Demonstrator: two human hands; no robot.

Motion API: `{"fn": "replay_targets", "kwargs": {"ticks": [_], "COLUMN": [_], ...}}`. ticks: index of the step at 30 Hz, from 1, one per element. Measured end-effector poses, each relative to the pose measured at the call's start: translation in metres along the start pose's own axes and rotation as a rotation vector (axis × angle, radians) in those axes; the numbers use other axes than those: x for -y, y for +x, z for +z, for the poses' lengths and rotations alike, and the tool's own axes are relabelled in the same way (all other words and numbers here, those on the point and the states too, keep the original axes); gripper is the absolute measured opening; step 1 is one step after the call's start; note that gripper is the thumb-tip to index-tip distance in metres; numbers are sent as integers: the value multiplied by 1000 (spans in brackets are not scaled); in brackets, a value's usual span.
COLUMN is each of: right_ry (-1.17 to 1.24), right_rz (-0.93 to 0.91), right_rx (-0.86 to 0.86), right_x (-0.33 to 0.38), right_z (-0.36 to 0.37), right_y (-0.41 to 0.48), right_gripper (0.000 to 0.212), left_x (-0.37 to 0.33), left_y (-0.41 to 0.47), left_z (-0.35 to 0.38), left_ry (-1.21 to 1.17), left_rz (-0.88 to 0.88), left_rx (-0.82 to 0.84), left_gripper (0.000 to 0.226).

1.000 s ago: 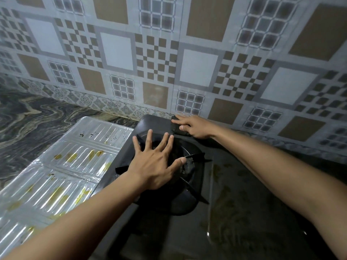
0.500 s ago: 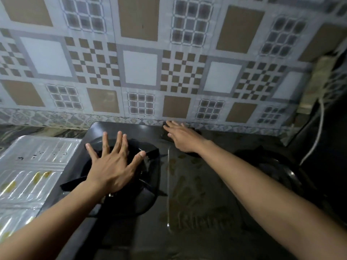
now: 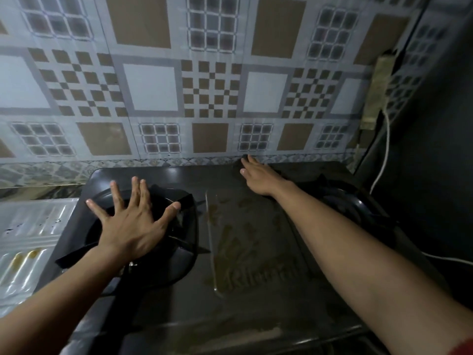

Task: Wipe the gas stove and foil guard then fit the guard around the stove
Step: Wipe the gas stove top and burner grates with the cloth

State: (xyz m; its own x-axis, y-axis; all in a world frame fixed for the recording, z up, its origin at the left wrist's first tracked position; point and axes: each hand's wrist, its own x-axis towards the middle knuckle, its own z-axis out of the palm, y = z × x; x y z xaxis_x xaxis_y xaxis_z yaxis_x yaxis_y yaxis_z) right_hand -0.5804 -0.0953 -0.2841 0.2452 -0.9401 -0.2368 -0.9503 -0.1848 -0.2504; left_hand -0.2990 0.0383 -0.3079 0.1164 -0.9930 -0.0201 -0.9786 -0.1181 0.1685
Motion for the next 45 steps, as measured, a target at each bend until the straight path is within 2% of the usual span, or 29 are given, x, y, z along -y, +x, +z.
{"fn": "replay_targets", "kwargs": {"ticks": [6,13,16,18,23,29,33,38,42,45], "right_ry": [30,97,37,-5,6,101,74,28,-9,-115], "right_rz": [201,278,288,249,19,-101,-199,-210,-150,-60], "right_rx": [-44,-183,-215,-213,-181,-145,-137,-114,-89,-89], "right_x": [-2,9,13,22,69,88,99,101,98,91], "right_z": [5,27,33,35,39,50,67,71,67,58], "right_y": [-11,-48,-56,-55,-53,-76,-95,-118,-122,-115], "right_gripper": [57,52,51,51,50,47,45,48,50,52], "left_x": [0,1,6,8,9,11,9,9,0,-7], "left_y": [-1,-3,-4,-6,-4,-5,-4,-6,-12,-16], "left_z": [-2,-4,-8,-9,-8,-7,-9,-11,-15,-11], "left_ry": [-10,-16,-11,-8,23,2,-3,1,-3,-33], "left_rz": [11,41,77,90,91,89,85,97,262,329], "left_rx": [8,7,33,57,75,74,83,49,-36,15], "left_gripper": [119,122,130,132,128,117,114,102,85,81]}}
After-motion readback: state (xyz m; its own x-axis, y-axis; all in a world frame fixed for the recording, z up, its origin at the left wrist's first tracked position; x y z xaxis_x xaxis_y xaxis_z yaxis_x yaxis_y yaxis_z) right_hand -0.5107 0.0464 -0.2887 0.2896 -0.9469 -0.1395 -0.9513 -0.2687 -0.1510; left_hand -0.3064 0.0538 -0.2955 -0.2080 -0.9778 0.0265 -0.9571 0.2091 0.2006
